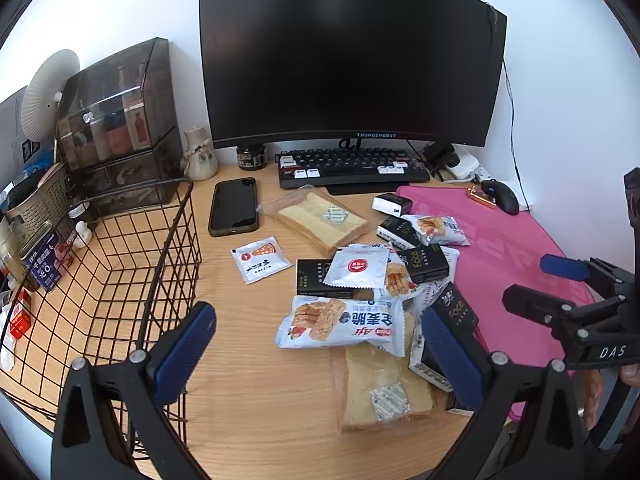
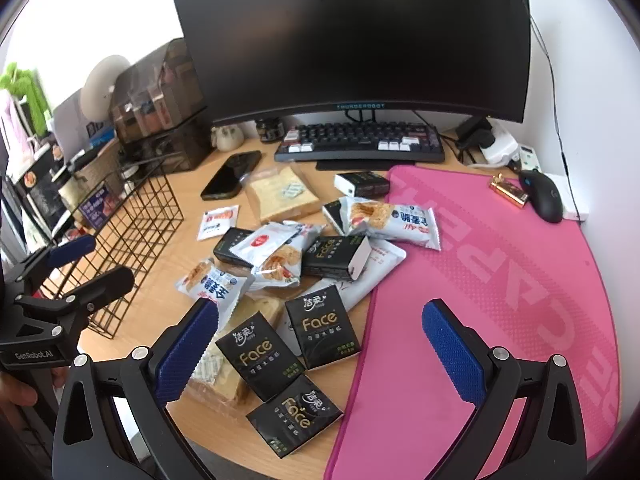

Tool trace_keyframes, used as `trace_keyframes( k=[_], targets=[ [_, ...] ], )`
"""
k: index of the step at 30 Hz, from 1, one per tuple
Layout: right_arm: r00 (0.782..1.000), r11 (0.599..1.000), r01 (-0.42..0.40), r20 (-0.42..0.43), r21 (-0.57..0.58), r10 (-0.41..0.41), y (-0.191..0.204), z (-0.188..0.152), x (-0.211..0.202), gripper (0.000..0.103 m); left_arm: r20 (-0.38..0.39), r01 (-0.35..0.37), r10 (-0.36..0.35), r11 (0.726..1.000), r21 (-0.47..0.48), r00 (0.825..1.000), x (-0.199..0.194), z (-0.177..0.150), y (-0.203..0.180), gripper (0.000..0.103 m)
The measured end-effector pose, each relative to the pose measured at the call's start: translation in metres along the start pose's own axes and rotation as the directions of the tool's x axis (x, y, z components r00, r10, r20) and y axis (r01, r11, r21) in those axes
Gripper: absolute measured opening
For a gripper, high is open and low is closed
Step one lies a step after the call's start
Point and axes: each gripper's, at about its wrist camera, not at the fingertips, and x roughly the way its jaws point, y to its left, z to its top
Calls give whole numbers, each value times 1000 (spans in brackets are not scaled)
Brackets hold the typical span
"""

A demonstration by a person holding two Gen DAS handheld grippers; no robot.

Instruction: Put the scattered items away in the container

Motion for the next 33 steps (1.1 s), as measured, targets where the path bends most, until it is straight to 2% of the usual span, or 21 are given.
trace_keyframes(
  k=[11,16,23,27,33],
  targets=[
    [1000,1000,15,4,-13,-15,3,1,-3,103,9,-4,4,1000,12,1000,0,-1,-2,102],
    [1000,1000,15,4,-11,-15,2,1,-3,103,21,-31,31,999,27,999,-1,-2,-2,102],
    [1000,999,29,0,-15,-29,1,2,-1,103,-3,-30,30,999,36,1000,0,-1,-2,102],
    [1000,999,30,-7,-18,-30,0,2,0,103,-35,10,-10,1000,-3,999,3,-2,-4,102],
    [999,999,41,-20,-4,-41,-10,1,6,103,-70,55,-55,998,-7,996,19,-6,-7,102]
  ],
)
